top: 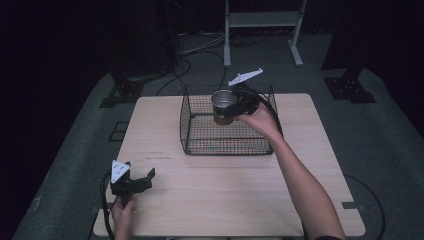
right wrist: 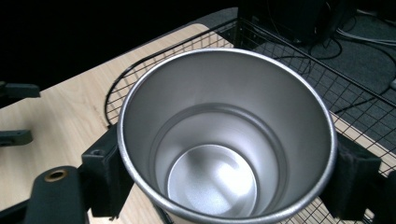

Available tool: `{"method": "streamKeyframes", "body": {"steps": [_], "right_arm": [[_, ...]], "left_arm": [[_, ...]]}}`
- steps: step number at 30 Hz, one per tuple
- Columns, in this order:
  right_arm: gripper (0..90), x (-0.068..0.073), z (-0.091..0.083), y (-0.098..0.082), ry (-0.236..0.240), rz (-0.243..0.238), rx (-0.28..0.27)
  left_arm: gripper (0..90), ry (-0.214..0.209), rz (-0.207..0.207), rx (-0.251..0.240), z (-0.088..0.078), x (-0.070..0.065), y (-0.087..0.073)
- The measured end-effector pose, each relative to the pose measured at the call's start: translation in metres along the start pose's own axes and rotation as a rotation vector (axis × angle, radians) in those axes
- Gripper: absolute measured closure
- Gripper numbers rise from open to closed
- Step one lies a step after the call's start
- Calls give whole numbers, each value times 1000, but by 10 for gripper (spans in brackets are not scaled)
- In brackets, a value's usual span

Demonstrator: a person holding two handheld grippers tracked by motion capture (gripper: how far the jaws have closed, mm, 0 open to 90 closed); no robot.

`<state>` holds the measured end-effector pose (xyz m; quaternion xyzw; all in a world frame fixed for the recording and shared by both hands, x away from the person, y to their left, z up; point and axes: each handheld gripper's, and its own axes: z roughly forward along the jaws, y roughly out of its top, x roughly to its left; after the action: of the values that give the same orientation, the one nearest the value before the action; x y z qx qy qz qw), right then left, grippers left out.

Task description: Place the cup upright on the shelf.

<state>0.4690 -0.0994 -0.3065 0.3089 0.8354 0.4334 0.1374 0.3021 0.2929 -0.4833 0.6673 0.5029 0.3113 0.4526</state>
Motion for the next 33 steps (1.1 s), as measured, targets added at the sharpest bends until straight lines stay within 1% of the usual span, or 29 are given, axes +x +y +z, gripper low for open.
{"method": "streamKeyframes", "body": {"steps": [6, 10, 15, 18, 26, 33], "right_arm": [[178, -6, 9, 1, -22, 16, 5], [178, -10, 18, 0, -32, 25, 20], [178, -13, 27, -3, -36, 31, 41], [178, -17, 32, -5, -40, 34, 45], [178, -27, 41, -10, -50, 69, 57], [177, -33, 49, -16, -59, 86, 69]], "left_arm": [[0, -1, -4, -3, 0, 0, 0], [0, -1, -3, 0, 0, 1, 0], [0, -1, -4, 0, -1, 1, 0], [0, -1, -7, -1, -1, 1, 0], [0, -3, -10, -1, -1, 1, 0], [0, -3, -10, 1, -1, 1, 0]]}}
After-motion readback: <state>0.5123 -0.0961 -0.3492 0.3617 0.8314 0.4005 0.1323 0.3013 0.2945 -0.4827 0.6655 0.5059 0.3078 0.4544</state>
